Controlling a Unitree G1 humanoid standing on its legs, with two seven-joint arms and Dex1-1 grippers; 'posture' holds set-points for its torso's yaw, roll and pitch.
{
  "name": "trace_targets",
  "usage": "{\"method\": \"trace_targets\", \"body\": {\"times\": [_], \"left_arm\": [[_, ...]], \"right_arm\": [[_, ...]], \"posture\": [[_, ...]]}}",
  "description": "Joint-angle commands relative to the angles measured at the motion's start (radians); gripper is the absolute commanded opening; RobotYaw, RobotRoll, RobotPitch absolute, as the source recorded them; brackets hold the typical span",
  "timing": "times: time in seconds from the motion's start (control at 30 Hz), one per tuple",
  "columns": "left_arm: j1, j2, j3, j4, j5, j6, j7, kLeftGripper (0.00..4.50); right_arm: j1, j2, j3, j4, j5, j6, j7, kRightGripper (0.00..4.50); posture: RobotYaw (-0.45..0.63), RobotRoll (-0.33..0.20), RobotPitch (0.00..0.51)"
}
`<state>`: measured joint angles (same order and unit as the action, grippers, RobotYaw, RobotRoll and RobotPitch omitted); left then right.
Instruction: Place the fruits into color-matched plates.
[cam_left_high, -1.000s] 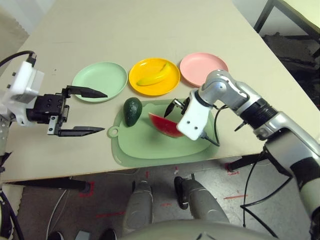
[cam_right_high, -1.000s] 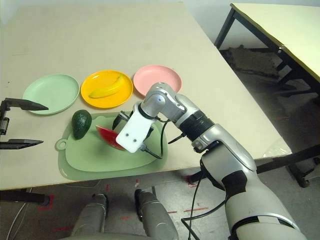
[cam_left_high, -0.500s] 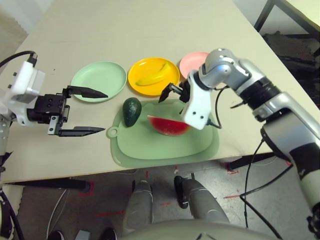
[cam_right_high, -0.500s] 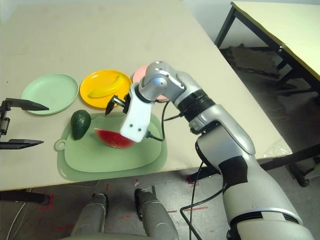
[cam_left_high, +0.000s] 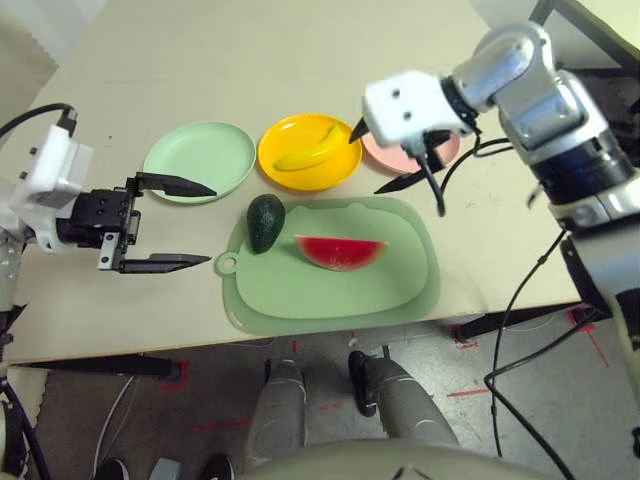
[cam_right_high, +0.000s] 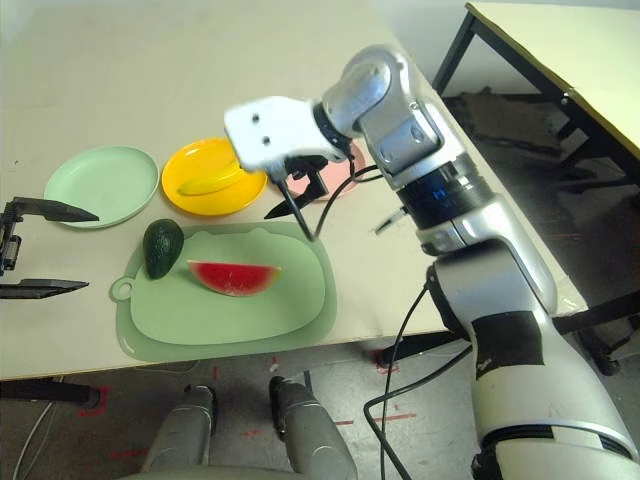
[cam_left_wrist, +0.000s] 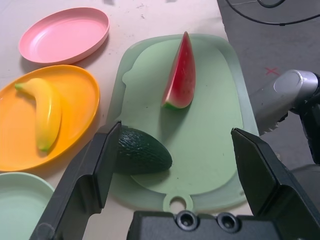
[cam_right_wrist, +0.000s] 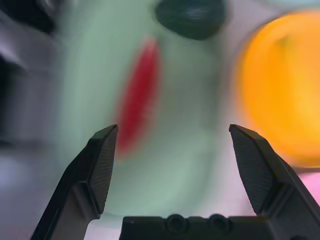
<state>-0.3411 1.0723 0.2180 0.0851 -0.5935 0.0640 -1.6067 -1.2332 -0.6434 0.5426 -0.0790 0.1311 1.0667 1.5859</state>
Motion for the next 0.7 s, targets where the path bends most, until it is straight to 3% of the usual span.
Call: {"method": "trace_targets", "body": {"times": [0.03, 0.3, 0.4, 0.7], "left_arm": [[-0.021, 0.006, -0.026, 0.011, -0.003, -0.011, -0.008, 4.5], [-0.029, 0.019, -0.053, 0.001, -0.029, -0.011, -0.008, 4.5], [-0.027, 0.024, -0.056, 0.001, -0.027, -0.015, -0.008, 4.5], [0.008, 0.031, -0.029, -0.001, -0.022, -0.022, -0.008, 4.5]], "right_arm": [[0.0, 0.007, 0.028, -0.153, 0.134, 0.402, -0.074, 4.47], [0.05, 0.134, -0.011, -0.188, 0.242, 0.532, -0.333, 4.47], [0.096, 0.135, 0.064, -0.137, 0.172, 0.299, -0.423, 4.47], [0.098, 0.144, 0.136, -0.029, 0.121, 0.075, -0.468, 4.47]], "posture": [[0.05, 0.0, 0.204], [0.05, 0.0, 0.211], [0.05, 0.0, 0.211], [0.07, 0.0, 0.216]]}}
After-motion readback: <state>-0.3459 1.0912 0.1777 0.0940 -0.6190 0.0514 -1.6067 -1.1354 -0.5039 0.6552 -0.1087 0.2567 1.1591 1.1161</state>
